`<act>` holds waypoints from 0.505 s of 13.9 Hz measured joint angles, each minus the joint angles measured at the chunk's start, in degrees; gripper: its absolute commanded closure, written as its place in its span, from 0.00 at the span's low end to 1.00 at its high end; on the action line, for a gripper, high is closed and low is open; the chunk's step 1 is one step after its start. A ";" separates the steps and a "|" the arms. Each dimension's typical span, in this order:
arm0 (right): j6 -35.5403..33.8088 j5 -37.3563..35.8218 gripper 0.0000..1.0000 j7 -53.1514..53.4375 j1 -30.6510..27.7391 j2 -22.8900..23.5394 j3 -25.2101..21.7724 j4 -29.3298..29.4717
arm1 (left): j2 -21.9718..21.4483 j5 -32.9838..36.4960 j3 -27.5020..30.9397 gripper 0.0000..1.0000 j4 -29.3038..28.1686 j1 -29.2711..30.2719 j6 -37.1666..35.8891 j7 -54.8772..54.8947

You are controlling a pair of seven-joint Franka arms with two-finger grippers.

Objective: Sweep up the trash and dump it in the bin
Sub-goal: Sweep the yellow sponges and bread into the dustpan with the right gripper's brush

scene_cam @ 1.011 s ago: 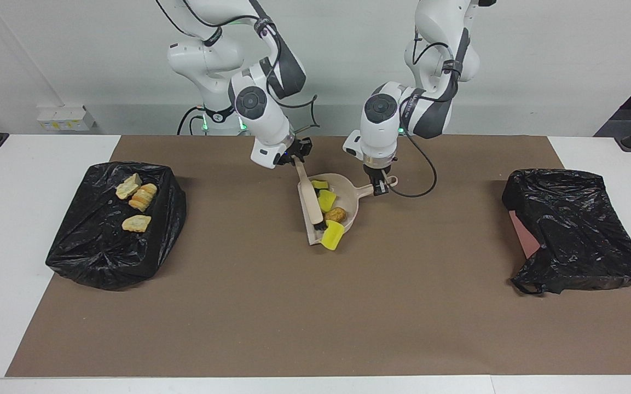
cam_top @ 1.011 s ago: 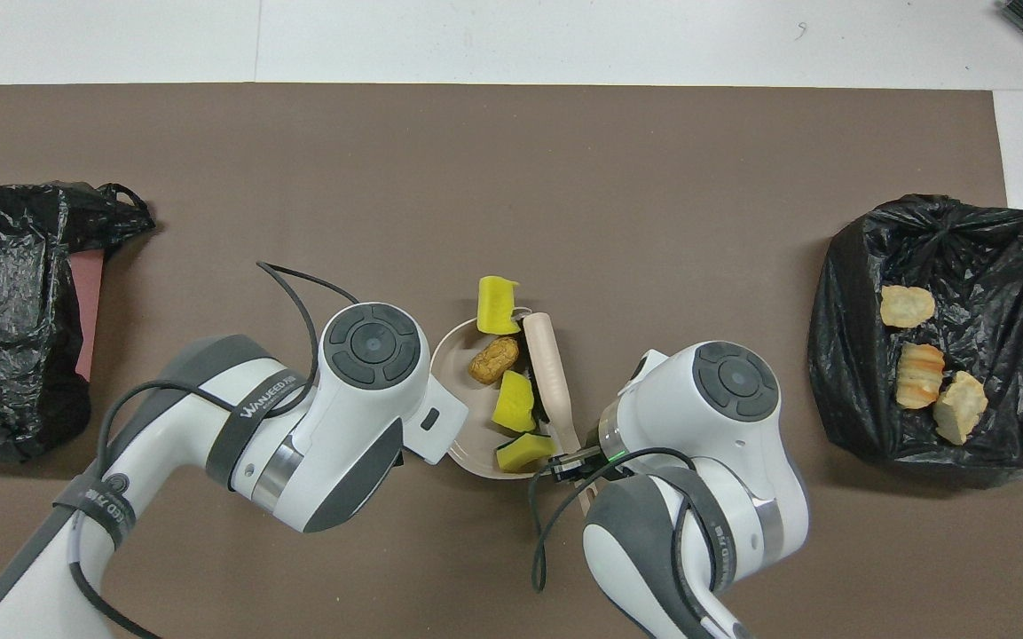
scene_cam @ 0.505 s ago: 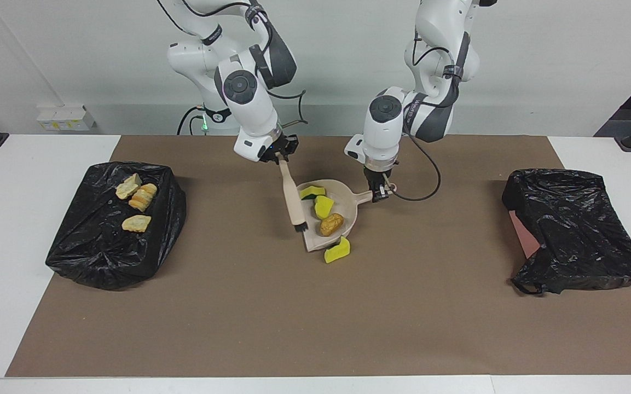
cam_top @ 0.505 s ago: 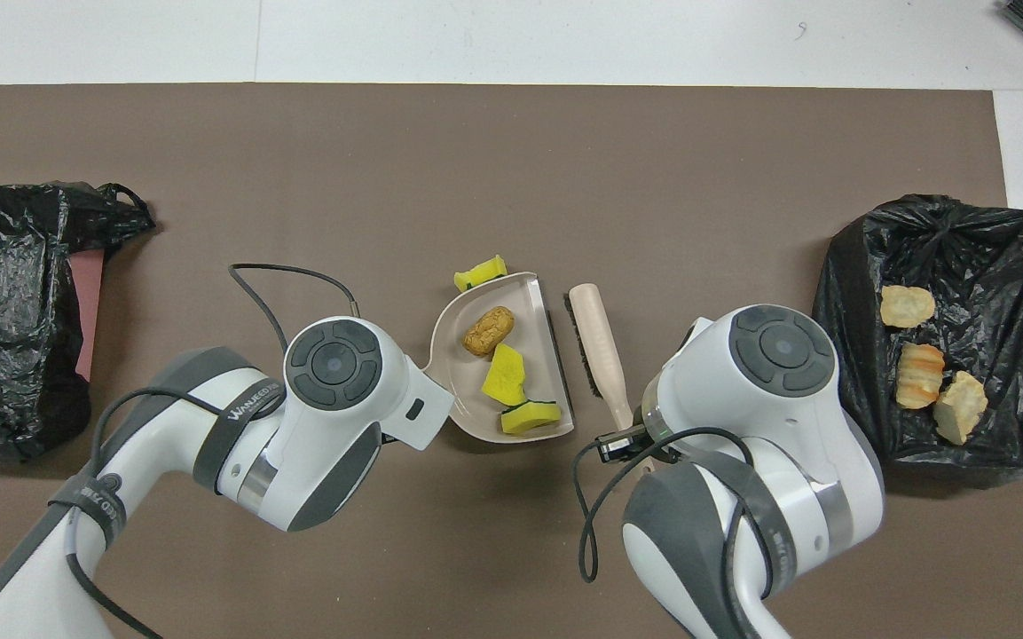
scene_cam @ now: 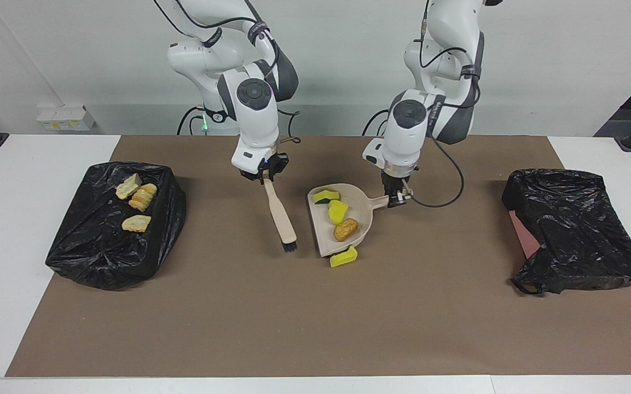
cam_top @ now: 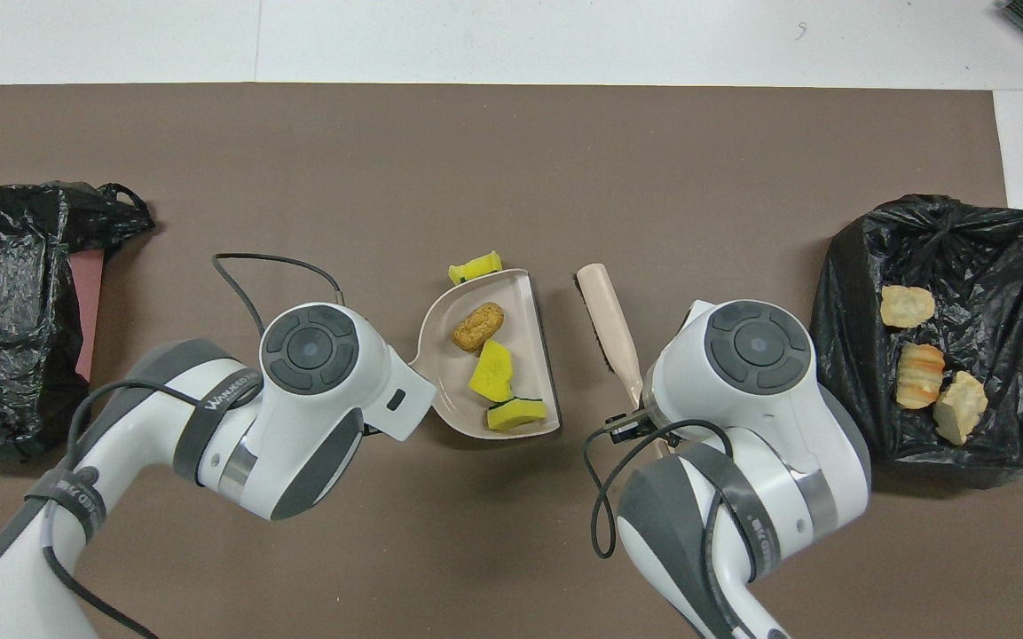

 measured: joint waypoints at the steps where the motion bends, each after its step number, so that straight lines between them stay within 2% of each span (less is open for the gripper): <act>1: -0.35 -0.01 1.00 0.00 0.83 0.00 0.14 0.28 | -0.50 -0.07 0.05 1.00 0.92 1.34 -0.71 0.88; 4: 0.25 -0.02 1.00 -0.27 2.64 1.25 0.32 1.95 | -1.56 -0.11 0.92 1.00 1.45 2.83 -1.54 1.43; 7: 0.94 -0.37 1.00 -0.31 2.84 6.30 0.12 6.52 | -1.51 2.42 3.38 1.00 1.25 3.11 -1.62 1.43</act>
